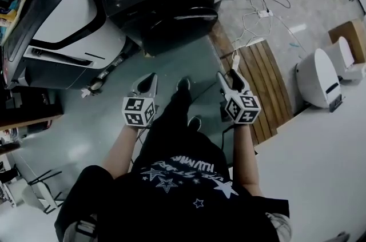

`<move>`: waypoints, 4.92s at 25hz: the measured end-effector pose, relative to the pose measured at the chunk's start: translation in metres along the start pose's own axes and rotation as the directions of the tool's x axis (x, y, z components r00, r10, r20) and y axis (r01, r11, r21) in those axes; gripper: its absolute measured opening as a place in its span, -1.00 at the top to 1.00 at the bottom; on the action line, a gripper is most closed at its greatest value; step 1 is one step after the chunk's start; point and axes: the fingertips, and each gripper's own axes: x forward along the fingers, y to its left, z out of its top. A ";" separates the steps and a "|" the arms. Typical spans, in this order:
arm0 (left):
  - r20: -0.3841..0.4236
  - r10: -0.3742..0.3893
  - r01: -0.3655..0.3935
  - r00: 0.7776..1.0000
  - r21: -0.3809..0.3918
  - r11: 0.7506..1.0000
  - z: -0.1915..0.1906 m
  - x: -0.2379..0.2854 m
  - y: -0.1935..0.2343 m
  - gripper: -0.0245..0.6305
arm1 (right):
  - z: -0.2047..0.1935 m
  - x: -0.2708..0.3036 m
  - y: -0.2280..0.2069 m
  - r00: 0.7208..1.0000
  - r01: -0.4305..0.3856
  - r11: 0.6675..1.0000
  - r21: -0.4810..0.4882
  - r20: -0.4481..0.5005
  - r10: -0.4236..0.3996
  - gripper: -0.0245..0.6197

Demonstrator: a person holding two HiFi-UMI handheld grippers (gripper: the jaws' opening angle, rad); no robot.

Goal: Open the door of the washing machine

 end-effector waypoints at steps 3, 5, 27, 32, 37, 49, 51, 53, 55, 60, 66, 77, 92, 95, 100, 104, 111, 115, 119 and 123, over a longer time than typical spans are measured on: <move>-0.015 -0.013 0.013 1.000 -0.016 1.000 0.007 0.037 0.018 0.89 | 0.007 0.035 -0.013 0.999 0.018 1.000 -0.010 -0.026 -0.019 0.17; -0.028 -0.017 0.016 0.999 -0.022 1.000 0.013 0.064 0.033 0.89 | 0.014 0.067 -0.024 0.999 0.028 0.999 -0.023 -0.042 -0.029 0.17; -0.159 -0.074 0.063 0.985 -0.074 0.995 0.012 0.216 0.092 0.89 | 0.026 0.266 -0.090 0.962 0.024 0.977 -0.213 -0.261 -0.081 0.17; -0.150 -0.041 0.029 0.988 -0.081 0.996 0.014 0.223 0.082 0.89 | 0.023 0.285 -0.111 0.957 -0.023 0.969 -0.244 -0.287 -0.050 0.17; -0.145 0.048 -0.067 0.988 -0.129 0.989 0.001 0.226 0.075 0.89 | 0.023 0.314 -0.131 0.951 -0.104 0.942 -0.320 -0.310 -0.001 0.17; -0.150 0.203 -0.232 0.968 -0.214 0.949 -0.029 0.227 0.059 0.89 | 0.025 0.384 -0.150 0.919 -0.303 0.813 -0.497 -0.379 0.110 0.17; -0.151 0.219 -0.249 0.964 -0.222 0.943 -0.031 0.227 0.057 0.89 | 0.022 0.391 -0.147 0.905 -0.345 0.781 -0.521 -0.405 0.129 0.17; -0.151 0.237 -0.267 0.960 -0.232 0.935 -0.032 0.226 0.056 0.89 | 0.018 0.396 -0.145 0.890 -0.381 0.745 -0.548 -0.435 0.136 0.17; -0.150 0.253 -0.283 0.956 -0.239 0.929 -0.033 0.225 0.053 0.89 | 0.014 0.399 -0.147 0.877 -0.404 0.705 -0.583 -0.465 0.118 0.17; -0.152 0.289 -0.319 0.945 -0.241 0.917 -0.038 0.216 0.044 0.89 | 0.011 0.401 -0.148 0.870 -0.415 0.655 -0.632 -0.487 0.081 0.30; -0.155 0.343 -0.373 0.926 -0.253 0.893 -0.046 0.197 0.039 0.89 | 0.010 0.402 -0.154 0.879 -0.399 0.662 -0.634 -0.470 0.080 0.31; -0.188 0.422 -0.460 0.887 -0.266 0.847 -0.069 0.152 0.045 0.89 | -0.005 0.370 -0.155 0.881 -0.363 0.719 -0.593 -0.470 0.056 0.31; -0.185 0.407 -0.446 0.894 -0.305 0.842 -0.119 0.090 0.028 0.89 | -0.050 0.294 -0.145 0.892 -0.254 0.789 -0.559 -0.450 -0.032 0.31; -0.175 0.400 -0.436 0.899 -0.309 0.845 -0.129 0.076 0.025 0.89 | -0.065 0.275 -0.139 0.884 -0.251 0.795 -0.552 -0.465 -0.043 0.32; -0.160 0.395 -0.426 0.905 -0.308 0.851 -0.143 0.051 0.017 0.89 | -0.089 0.240 -0.126 0.876 -0.249 0.809 -0.533 -0.480 -0.046 0.39; -0.163 0.404 -0.436 0.900 -0.308 0.846 -0.158 0.027 0.015 0.89 | -0.107 0.213 -0.112 0.873 -0.265 0.811 -0.522 -0.487 -0.028 0.45; -0.174 0.424 -0.458 0.889 -0.311 0.832 -0.182 -0.014 0.009 0.89 | -0.138 0.176 -0.084 0.859 -0.313 0.793 -0.522 -0.512 0.003 0.54; -0.172 0.436 -0.469 0.883 -0.312 0.826 -0.192 -0.035 0.009 0.89 | -0.157 0.157 -0.063 0.848 -0.345 0.778 -0.525 -0.530 0.018 0.58; -0.167 0.449 -0.479 0.878 -0.319 0.818 -0.201 -0.056 0.009 0.89 | -0.176 0.141 -0.040 0.839 -0.380 0.752 -0.539 -0.543 0.035 0.63; -0.169 0.463 -0.492 0.870 -0.326 0.807 -0.215 -0.075 0.009 0.89 | -0.194 0.129 -0.018 0.833 -0.403 0.743 -0.535 -0.550 0.056 0.66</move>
